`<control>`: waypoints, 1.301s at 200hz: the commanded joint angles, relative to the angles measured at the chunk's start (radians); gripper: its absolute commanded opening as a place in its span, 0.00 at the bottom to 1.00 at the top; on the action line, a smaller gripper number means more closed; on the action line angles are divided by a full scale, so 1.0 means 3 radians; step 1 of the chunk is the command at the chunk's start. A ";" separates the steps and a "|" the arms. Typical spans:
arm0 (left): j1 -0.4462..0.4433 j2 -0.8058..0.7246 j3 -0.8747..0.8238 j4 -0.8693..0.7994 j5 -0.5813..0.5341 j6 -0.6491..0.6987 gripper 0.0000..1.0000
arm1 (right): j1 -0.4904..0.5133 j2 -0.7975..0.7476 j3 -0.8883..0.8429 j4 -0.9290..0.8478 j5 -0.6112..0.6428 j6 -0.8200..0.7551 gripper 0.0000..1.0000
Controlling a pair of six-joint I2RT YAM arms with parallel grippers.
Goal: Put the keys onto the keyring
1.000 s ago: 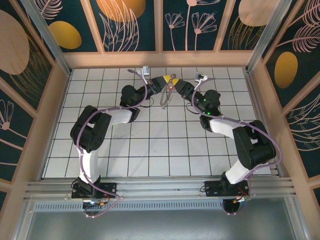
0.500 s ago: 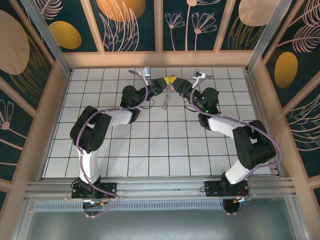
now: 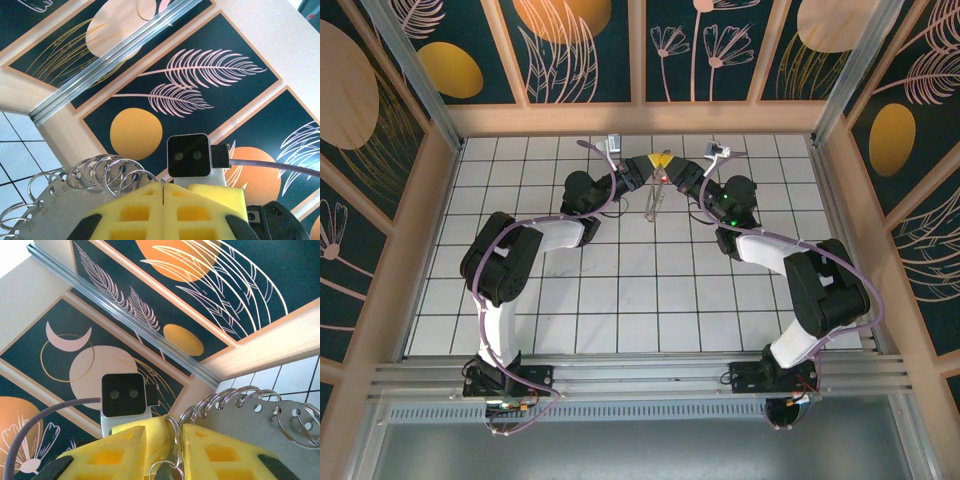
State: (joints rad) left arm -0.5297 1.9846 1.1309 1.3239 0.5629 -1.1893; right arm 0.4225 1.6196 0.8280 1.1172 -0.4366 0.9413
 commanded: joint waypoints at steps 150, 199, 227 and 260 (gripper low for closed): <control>-0.0014 -0.0089 0.0045 0.0102 -0.0028 0.0082 0.00 | 0.0014 -0.0029 -0.0128 0.0264 -0.0050 0.0053 0.00; -0.0014 -0.0077 0.0050 0.0102 -0.0015 0.0073 0.00 | -0.0004 0.0052 0.0044 0.0300 -0.0112 0.0109 0.09; -0.0014 -0.0074 0.0050 0.0105 -0.0014 0.0068 0.00 | -0.0019 0.0111 0.0093 0.0336 -0.0130 0.0129 0.00; -0.0014 -0.0073 0.0055 0.0098 -0.0005 0.0073 0.00 | -0.0097 0.0194 0.0072 0.0519 -0.0192 0.0239 0.00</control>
State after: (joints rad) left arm -0.5285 1.9842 1.1313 1.3113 0.5415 -1.1816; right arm 0.4095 1.6543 0.8185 1.1706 -0.4545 0.9852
